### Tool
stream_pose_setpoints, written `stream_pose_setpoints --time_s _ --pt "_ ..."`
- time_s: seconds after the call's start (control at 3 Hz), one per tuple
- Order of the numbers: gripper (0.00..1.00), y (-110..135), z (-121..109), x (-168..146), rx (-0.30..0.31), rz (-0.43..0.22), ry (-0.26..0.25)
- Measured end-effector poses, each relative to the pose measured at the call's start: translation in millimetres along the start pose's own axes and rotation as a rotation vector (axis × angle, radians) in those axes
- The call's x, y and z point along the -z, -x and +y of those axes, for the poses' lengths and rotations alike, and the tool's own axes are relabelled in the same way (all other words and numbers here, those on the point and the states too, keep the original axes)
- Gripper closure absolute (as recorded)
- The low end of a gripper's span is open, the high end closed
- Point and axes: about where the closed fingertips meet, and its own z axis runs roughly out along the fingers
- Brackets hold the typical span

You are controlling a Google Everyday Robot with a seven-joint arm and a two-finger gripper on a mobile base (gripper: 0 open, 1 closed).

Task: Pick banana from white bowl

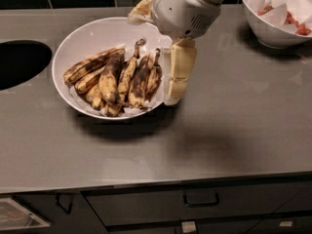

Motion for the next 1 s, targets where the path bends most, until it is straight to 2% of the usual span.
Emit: stream_pose_setpoints --time_s 0.33,0.67,1.0 --pt "0.0 0.9 -22.2 -10.4 0.107 0.062 0.069" --pt "0.0 23.9 -72.3 -32.0 0.278 0.081 0.093" --pt "0.0 23.9 -72.3 -32.0 0.278 0.081 0.093"
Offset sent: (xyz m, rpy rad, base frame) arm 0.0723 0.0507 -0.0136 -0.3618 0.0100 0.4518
